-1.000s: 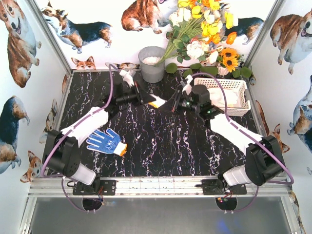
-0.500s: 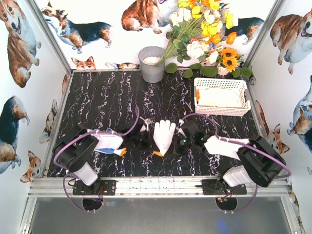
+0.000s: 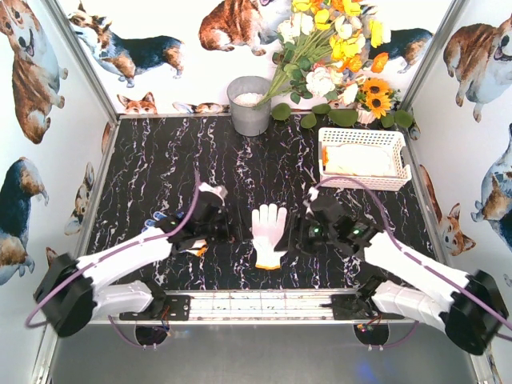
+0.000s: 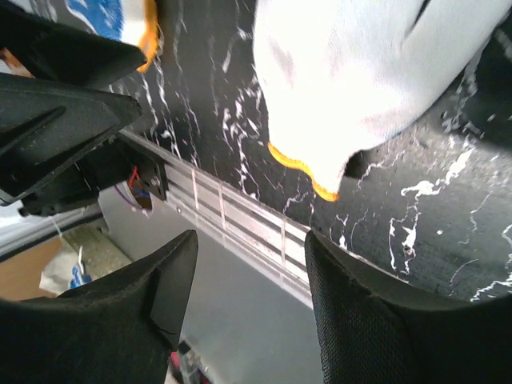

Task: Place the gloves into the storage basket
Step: Place the glove at the center of the board.

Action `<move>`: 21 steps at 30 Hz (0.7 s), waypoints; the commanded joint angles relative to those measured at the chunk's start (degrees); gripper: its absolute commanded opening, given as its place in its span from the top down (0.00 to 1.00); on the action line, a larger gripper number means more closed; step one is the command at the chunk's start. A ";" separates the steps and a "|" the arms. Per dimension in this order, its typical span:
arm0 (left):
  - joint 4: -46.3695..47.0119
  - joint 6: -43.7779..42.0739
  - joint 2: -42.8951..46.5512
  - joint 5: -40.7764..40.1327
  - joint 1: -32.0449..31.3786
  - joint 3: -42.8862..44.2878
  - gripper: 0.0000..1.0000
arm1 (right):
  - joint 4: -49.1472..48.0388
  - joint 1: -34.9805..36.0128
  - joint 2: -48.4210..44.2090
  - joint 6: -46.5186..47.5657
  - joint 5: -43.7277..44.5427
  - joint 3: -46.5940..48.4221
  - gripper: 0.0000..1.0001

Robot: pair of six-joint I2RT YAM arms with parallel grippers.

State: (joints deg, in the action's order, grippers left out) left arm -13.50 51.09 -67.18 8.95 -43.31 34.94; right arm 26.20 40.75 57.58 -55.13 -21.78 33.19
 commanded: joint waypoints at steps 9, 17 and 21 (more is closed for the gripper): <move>-28.82 5.21 16.02 -25.87 6.11 2.24 0.02 | -9.46 0.57 -0.38 -3.34 3.70 0.53 0.55; -33.67 12.53 25.36 -22.72 20.76 -6.76 0.15 | -12.52 1.35 4.36 -2.61 2.65 0.24 0.59; -32.45 15.05 29.61 -23.08 26.70 -11.20 0.24 | -11.46 1.35 4.63 -1.68 3.23 0.55 0.59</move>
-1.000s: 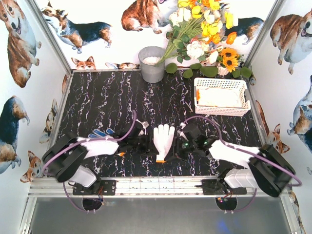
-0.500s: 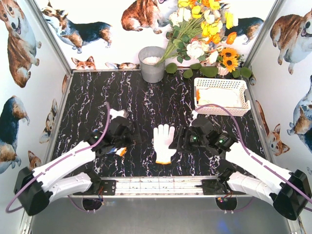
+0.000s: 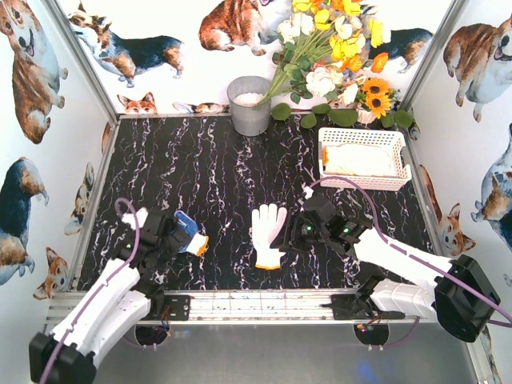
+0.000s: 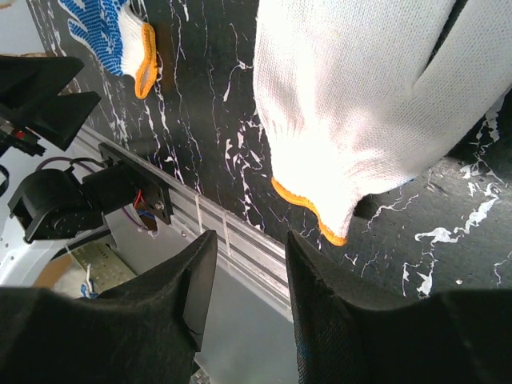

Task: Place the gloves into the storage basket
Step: Place the glove at the center of the board, then pick up the glove from the center of the board.

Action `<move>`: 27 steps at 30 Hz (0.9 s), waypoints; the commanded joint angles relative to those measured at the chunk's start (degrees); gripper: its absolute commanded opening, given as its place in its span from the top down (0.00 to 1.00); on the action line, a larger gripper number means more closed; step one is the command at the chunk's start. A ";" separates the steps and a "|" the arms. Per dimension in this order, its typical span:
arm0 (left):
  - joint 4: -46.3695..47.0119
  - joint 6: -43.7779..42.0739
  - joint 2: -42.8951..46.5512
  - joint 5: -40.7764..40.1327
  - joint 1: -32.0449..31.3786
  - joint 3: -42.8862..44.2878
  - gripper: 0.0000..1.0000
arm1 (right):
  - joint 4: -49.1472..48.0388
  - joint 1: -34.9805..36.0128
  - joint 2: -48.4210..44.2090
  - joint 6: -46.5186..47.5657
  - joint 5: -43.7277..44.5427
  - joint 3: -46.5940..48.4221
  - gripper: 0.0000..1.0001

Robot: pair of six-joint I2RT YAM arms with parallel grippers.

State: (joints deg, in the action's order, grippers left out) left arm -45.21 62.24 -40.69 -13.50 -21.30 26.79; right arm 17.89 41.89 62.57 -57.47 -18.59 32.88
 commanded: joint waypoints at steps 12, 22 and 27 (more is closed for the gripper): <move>14.95 3.55 -3.93 5.81 11.25 -10.56 0.58 | -2.86 0.21 -1.05 1.02 0.65 0.59 0.59; 14.70 -4.17 -4.89 2.03 11.54 -6.19 1.00 | -3.07 0.21 0.02 2.00 1.99 2.58 0.58; 22.86 -16.15 -9.61 16.86 11.20 -2.87 1.00 | -5.60 0.15 1.11 1.97 4.23 3.03 0.56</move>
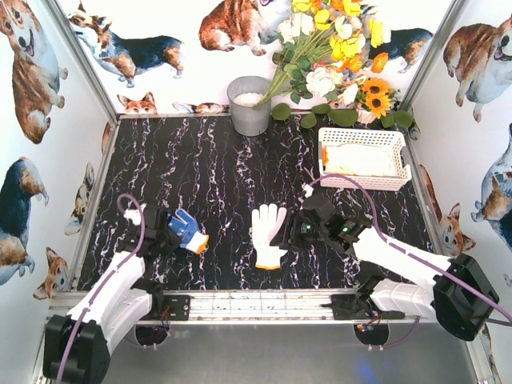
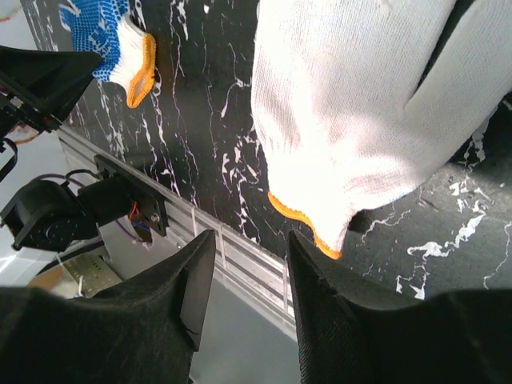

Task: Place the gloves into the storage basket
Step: Pick up the glove from the center of the board.

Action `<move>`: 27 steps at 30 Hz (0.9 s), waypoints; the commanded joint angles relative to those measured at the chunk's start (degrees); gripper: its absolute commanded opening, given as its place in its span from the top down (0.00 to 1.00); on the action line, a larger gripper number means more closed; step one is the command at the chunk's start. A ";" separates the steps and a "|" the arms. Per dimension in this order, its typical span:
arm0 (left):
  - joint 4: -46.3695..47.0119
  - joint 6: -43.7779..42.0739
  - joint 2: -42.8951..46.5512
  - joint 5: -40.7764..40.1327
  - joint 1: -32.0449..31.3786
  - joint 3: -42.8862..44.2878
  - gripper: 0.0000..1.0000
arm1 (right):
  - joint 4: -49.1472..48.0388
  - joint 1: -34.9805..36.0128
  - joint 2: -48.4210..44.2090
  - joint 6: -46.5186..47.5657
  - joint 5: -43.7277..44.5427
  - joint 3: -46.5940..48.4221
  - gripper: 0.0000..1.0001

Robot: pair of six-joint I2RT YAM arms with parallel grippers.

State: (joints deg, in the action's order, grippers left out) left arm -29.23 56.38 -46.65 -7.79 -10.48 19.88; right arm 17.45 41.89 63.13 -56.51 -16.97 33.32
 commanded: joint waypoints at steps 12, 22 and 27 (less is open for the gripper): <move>18.07 -17.88 -12.32 39.56 -7.59 12.71 1.00 | -25.97 -0.49 15.21 -6.07 -12.99 2.57 0.49; 27.45 -6.17 -7.72 45.08 -8.22 13.39 1.00 | -56.66 0.41 27.41 -16.98 -18.36 -1.06 0.42; 31.74 -0.65 -5.73 46.28 -8.73 15.08 1.00 | -65.34 0.80 28.58 -18.43 -18.86 -1.88 0.41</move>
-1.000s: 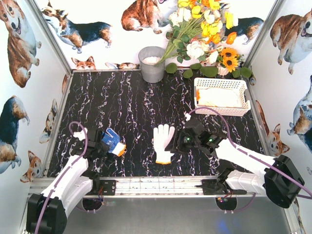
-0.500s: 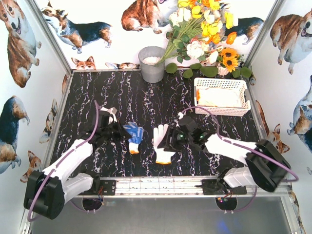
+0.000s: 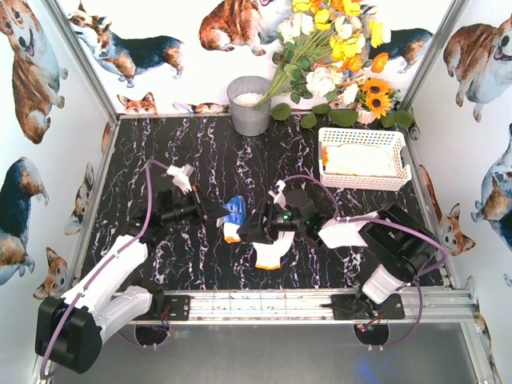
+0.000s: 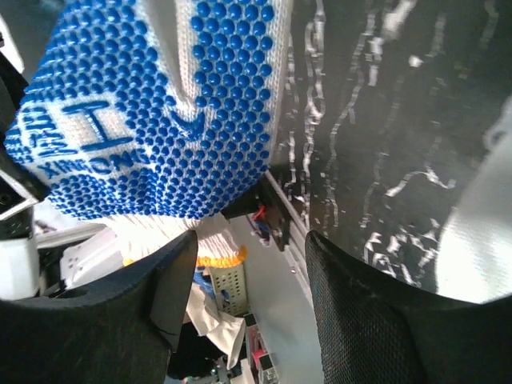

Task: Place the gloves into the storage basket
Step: Pick up the glove from the center of the board.

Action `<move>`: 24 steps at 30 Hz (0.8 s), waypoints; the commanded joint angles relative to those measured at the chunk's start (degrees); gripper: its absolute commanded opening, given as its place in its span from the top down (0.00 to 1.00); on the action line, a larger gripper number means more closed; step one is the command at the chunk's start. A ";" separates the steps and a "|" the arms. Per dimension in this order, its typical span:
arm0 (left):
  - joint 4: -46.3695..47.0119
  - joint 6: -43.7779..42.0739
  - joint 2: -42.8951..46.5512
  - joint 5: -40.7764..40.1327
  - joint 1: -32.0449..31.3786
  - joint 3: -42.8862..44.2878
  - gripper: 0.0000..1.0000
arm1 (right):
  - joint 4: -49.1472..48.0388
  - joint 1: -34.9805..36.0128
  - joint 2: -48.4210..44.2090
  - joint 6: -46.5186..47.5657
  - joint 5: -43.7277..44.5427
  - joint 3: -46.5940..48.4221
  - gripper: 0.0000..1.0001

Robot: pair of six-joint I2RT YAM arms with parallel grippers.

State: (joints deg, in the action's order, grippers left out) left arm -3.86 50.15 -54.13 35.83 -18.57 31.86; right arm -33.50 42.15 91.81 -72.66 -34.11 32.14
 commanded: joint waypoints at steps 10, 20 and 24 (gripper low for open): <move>11.43 11.49 2.35 2.70 -3.24 6.89 1.00 | -14.33 0.82 -7.25 0.09 -1.87 0.16 0.40; 13.62 12.88 1.26 2.34 -3.96 9.08 1.00 | -5.76 0.82 -17.53 6.09 -0.46 1.42 0.39; 17.12 15.35 1.22 2.49 -5.31 9.56 1.00 | -2.64 0.83 -20.22 8.19 0.63 1.87 0.37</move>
State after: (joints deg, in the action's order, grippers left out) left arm 7.66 63.02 -52.82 37.69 -22.52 39.31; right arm -38.54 42.70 74.54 -68.49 -34.87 32.08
